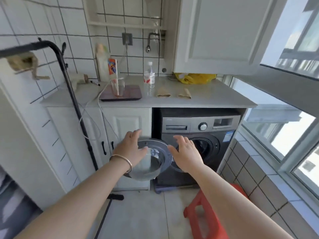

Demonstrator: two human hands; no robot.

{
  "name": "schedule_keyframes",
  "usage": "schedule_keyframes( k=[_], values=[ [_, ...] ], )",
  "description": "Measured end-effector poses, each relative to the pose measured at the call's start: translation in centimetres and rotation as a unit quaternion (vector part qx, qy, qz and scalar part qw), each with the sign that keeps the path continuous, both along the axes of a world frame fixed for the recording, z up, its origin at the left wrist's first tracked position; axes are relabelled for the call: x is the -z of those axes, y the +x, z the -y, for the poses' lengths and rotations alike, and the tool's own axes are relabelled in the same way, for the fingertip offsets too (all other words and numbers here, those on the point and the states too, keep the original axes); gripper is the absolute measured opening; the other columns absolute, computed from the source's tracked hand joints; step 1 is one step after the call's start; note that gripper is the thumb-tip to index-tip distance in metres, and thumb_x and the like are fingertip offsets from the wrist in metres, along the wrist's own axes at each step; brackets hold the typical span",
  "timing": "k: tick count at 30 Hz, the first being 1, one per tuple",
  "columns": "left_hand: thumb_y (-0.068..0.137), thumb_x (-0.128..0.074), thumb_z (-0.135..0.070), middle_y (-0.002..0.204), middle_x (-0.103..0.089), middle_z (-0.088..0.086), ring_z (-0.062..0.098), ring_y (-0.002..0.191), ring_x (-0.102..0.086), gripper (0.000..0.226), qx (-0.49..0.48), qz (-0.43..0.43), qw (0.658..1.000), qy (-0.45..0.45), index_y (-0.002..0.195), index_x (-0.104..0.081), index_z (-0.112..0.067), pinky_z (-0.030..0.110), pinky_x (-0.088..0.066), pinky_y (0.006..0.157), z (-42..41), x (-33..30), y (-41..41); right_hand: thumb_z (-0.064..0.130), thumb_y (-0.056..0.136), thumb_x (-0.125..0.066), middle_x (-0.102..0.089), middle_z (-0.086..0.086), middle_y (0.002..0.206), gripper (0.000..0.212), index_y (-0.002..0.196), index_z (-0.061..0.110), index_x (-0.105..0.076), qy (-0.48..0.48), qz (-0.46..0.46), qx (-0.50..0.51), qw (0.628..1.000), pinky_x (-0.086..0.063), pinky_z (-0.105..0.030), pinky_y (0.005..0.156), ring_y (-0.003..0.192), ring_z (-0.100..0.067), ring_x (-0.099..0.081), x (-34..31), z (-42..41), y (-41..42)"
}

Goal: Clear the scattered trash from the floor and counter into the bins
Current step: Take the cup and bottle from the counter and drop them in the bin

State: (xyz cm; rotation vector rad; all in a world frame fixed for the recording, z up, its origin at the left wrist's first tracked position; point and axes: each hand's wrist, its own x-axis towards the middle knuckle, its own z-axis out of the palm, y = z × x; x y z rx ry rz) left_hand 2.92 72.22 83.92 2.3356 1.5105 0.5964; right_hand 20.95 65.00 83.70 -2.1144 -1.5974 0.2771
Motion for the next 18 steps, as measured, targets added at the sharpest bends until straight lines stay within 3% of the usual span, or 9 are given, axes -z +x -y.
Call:
schedule_keyframes(
  k=[7,18],
  values=[
    [0.084,-0.055,-0.035,0.132,-0.046,0.000,0.022,0.110,-0.058,0.061,-0.060,0.054,0.997,-0.016,0.139,-0.031,-0.026,0.040,-0.049,0.093,-9.1,-0.3,-0.5,0.043,0.095,-0.040,-0.041,-0.001,0.142,0.051,0.141,0.021,-0.032,0.010,-0.003,-0.037,0.999,-0.038,-0.037,0.101,0.132,-0.021,-0.034,-1.0,-10.1,0.2],
    [0.080,-0.063,-0.036,0.135,-0.048,0.010,0.027,0.119,-0.052,0.065,-0.093,0.136,0.985,-0.057,0.137,-0.039,-0.015,0.036,-0.042,0.100,-32.4,0.0,-1.2,0.041,0.094,-0.044,-0.041,-0.002,0.142,0.055,0.142,0.021,-0.028,0.025,-0.046,0.037,0.998,-0.041,-0.039,0.096,0.129,-0.023,-0.040,-1.6,-31.6,-1.0]
  ],
)
